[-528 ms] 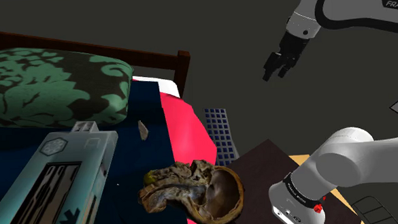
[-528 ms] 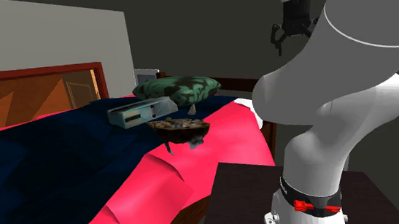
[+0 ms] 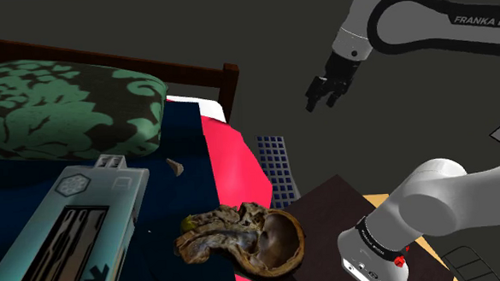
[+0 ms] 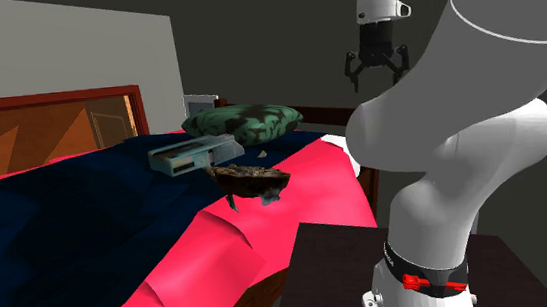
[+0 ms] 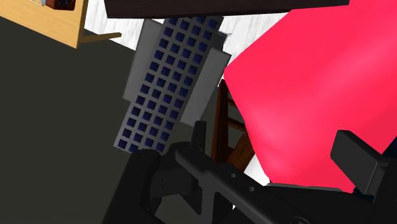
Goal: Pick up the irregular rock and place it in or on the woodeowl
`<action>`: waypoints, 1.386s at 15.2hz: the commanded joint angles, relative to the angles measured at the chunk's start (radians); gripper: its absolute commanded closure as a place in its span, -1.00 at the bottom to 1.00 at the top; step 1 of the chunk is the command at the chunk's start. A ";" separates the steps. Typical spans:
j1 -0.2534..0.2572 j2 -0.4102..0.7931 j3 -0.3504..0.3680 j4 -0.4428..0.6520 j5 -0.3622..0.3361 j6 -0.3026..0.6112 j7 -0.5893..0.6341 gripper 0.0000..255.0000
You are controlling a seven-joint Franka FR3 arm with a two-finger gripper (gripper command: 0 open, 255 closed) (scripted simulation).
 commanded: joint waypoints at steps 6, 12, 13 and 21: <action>0.054 0.160 0.109 0.002 0.073 0.171 0.117 -1.00; 0.086 0.329 0.202 0.051 0.101 0.306 0.217 -1.00; 0.090 0.360 0.217 0.064 0.101 0.327 0.235 -1.00; 0.117 0.627 0.326 0.205 0.041 0.469 0.398 -1.00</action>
